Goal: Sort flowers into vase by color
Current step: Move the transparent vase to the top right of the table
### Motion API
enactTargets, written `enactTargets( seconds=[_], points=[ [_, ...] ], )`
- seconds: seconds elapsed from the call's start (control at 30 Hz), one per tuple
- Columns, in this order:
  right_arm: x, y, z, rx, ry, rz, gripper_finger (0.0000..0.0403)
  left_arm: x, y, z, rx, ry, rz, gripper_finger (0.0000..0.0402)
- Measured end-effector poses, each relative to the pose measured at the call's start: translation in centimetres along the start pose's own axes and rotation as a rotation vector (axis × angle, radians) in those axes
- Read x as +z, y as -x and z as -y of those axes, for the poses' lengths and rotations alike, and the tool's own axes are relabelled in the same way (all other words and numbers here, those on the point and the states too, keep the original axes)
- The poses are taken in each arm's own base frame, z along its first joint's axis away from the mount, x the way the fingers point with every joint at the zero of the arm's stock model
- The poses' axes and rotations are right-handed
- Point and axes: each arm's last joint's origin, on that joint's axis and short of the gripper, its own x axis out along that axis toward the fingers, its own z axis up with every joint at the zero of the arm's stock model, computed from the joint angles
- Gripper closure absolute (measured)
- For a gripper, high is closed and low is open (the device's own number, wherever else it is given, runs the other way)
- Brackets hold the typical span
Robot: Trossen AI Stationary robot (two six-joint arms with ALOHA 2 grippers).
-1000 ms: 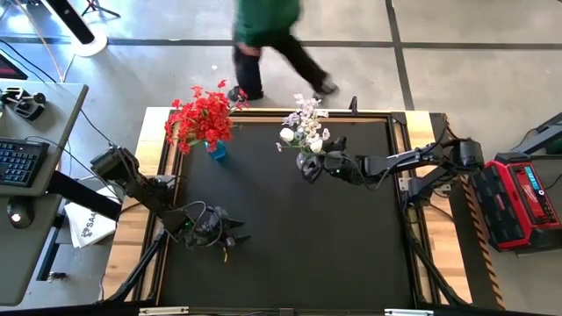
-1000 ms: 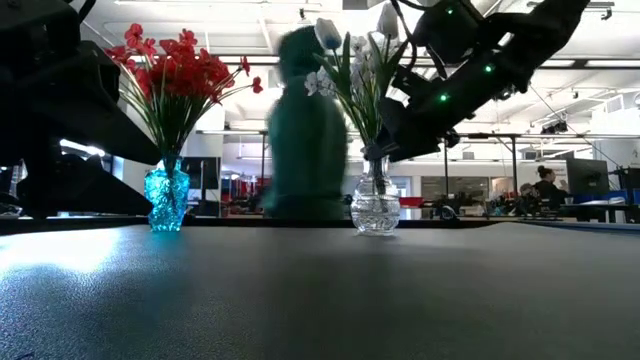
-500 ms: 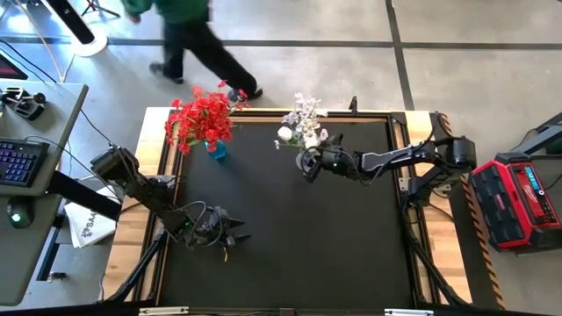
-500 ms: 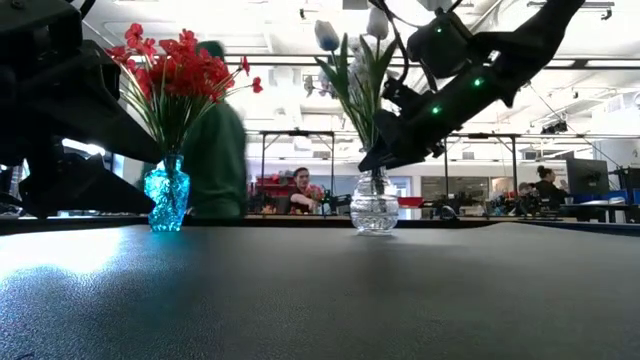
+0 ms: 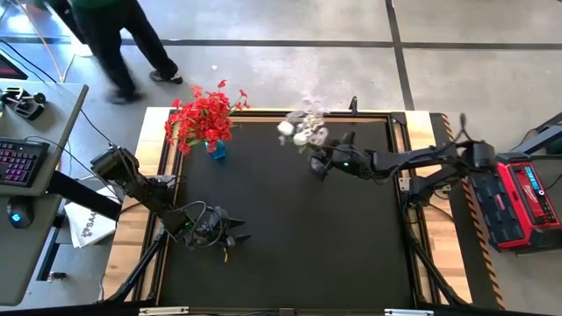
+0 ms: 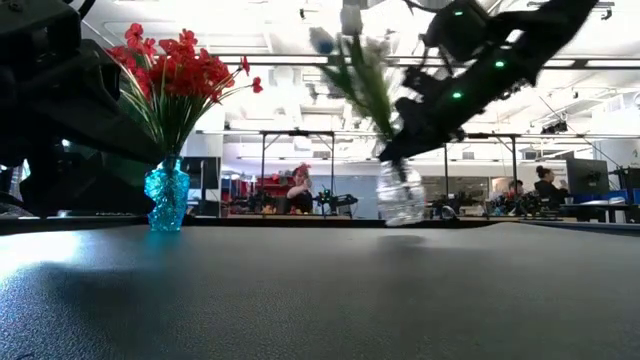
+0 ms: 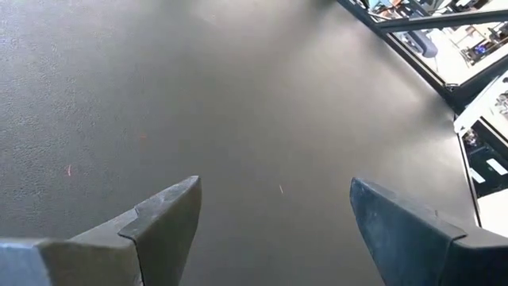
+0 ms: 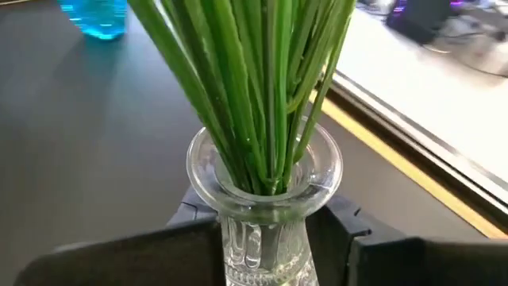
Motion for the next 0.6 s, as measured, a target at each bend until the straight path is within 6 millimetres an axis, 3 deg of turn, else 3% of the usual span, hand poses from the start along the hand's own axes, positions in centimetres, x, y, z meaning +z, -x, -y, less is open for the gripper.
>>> enactTargets(
  seconds=[0.33,0.6],
  points=[
    [-6.9,5.7,5.1,-0.236,-0.199,0.112,0.0334,0.0,0.0,0.0,0.003,-0.015,0.007,0.0092],
    [-8.6,7.5,7.6,-0.410,-0.336,0.228,0.0335,0.2,0.0,-0.1,0.017,-0.006,0.042,0.0092]
  ],
)
